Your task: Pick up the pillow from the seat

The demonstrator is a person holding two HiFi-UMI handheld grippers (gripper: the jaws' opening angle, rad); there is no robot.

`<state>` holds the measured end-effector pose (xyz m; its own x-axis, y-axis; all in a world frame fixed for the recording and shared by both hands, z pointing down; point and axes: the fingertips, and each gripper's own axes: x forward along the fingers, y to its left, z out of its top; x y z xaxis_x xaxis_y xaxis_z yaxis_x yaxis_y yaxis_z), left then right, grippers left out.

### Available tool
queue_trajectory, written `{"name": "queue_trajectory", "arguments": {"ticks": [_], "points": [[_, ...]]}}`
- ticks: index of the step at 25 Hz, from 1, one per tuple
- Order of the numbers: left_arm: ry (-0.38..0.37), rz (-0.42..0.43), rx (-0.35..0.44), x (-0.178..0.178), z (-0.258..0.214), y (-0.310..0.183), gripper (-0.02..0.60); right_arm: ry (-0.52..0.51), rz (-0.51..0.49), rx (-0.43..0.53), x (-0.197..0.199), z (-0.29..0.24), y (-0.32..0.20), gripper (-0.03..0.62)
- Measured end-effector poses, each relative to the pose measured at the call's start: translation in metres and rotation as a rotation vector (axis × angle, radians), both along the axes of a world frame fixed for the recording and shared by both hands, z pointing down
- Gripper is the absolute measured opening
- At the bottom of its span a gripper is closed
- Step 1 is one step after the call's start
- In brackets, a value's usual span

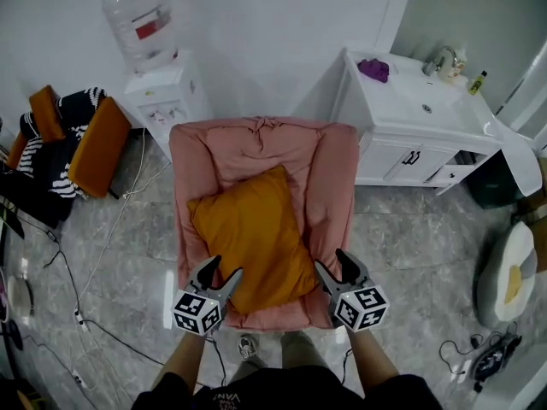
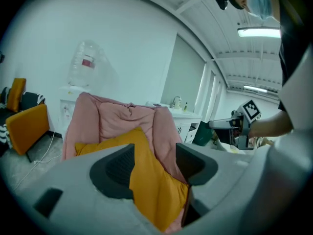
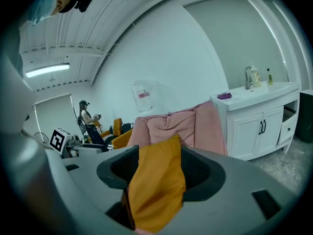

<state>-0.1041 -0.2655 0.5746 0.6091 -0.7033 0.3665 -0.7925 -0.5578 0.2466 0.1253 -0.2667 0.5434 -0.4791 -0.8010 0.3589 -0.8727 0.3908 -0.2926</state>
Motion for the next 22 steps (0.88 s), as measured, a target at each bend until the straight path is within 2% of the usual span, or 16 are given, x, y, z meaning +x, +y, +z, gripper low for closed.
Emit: {"name": "queue_trajectory", "arguments": {"ticks": [8,12,16,22], "points": [[0.062,-0.246,-0.178,-0.047,0.084,-0.038,0.270,0.045,-0.128,-0.110,-0.032,0.081,-0.061,0.255],[0.083,-0.337,-0.252,-0.069,0.121,-0.045,0.288,0.068,-0.177,-0.181,-0.047,0.128,-0.083,0.255],[0.113,-0.397,-0.313,-0.086,0.149,-0.059,0.323,0.099,-0.200,-0.264,-0.050,0.178,-0.098,0.261],[0.110,-0.418,-0.346,-0.103,0.181,-0.095,0.336,0.124,-0.198,-0.362,-0.046,0.233,-0.113,0.265]]}}
